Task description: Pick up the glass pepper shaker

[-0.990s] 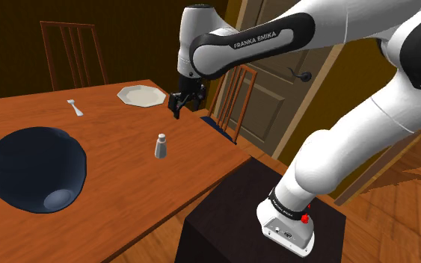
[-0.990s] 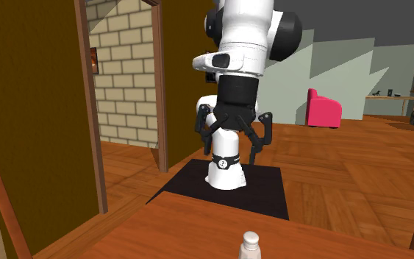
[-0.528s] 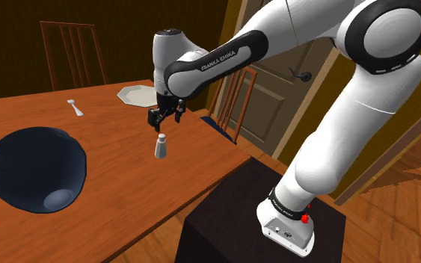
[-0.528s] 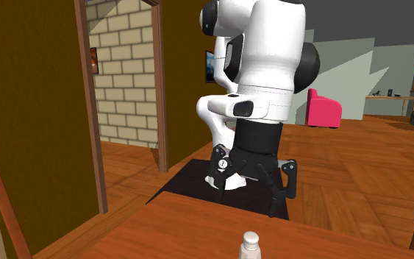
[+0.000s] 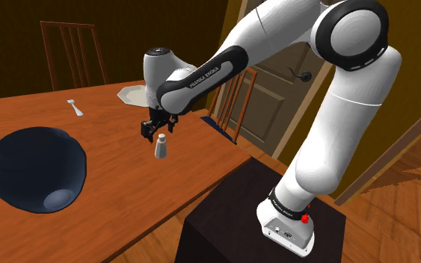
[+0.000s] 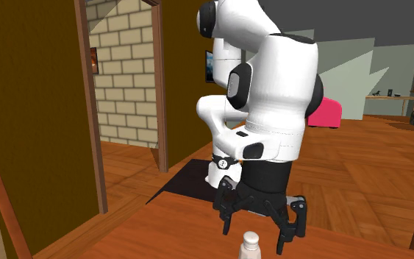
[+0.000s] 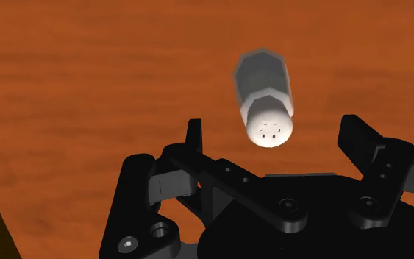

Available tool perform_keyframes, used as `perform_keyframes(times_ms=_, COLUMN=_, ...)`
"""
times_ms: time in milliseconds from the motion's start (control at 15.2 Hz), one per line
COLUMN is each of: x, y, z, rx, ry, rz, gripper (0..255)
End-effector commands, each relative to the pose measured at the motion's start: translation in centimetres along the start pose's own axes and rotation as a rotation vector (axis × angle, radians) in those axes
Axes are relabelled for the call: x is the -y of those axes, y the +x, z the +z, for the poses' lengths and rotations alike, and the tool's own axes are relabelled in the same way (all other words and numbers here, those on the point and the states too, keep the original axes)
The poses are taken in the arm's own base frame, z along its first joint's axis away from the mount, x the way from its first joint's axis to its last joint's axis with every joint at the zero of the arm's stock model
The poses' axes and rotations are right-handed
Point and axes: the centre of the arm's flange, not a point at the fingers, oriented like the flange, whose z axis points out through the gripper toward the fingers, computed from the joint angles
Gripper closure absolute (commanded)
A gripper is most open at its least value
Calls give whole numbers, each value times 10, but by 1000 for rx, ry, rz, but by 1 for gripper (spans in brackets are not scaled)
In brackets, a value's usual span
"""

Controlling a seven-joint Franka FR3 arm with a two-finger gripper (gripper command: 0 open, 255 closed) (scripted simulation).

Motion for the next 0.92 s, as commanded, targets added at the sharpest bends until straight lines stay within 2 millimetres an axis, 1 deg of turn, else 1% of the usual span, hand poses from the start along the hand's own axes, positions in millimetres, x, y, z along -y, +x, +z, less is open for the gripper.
perform_keyframes(times_ms=0, x=1, y=0, z=11, rx=0, ry=0, rz=0, gripper=0)
perform_keyframes(times_ms=66, x=2, y=0, z=20, rx=0, ry=0, rz=0, gripper=0)
perform_keyframes(times_ms=198, x=2, y=0, z=20, rx=0, ry=0, rz=0, gripper=0)
perform_keyframes(times_ms=264, x=3, y=0, z=19, rx=0, ry=0, rz=0, gripper=255)
perform_keyframes(times_ms=858, x=2, y=0, z=20, rx=0, ry=0, rz=0, gripper=255)
